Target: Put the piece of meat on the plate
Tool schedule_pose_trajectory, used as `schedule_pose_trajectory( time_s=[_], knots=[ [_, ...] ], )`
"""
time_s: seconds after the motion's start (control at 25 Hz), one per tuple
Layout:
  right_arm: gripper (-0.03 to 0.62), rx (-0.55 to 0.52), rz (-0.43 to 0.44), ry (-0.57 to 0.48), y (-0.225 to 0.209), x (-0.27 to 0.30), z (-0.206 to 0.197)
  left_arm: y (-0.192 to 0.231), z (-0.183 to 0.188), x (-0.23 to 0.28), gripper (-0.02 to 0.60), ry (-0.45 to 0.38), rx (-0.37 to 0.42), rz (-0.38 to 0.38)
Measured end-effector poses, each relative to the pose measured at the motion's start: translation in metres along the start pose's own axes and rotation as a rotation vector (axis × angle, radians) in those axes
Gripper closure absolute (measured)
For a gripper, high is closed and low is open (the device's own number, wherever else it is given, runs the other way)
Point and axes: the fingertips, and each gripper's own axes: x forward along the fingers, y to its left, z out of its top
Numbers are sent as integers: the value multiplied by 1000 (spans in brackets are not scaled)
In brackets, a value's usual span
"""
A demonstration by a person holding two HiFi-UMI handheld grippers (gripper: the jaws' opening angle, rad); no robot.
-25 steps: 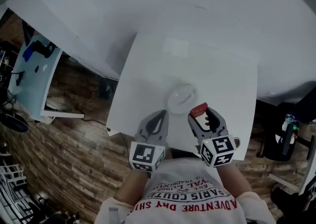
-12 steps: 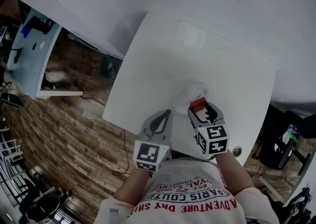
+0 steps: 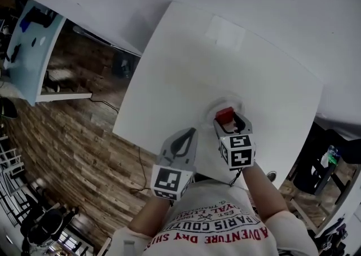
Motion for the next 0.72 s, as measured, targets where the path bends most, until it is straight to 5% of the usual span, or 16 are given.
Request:
schedule_pose_trajectory(
  time_s=[0.72],
  knots=[
    [319,11,31,10,2,7,-1,4,3,-4,572,0,32,6]
  ],
)
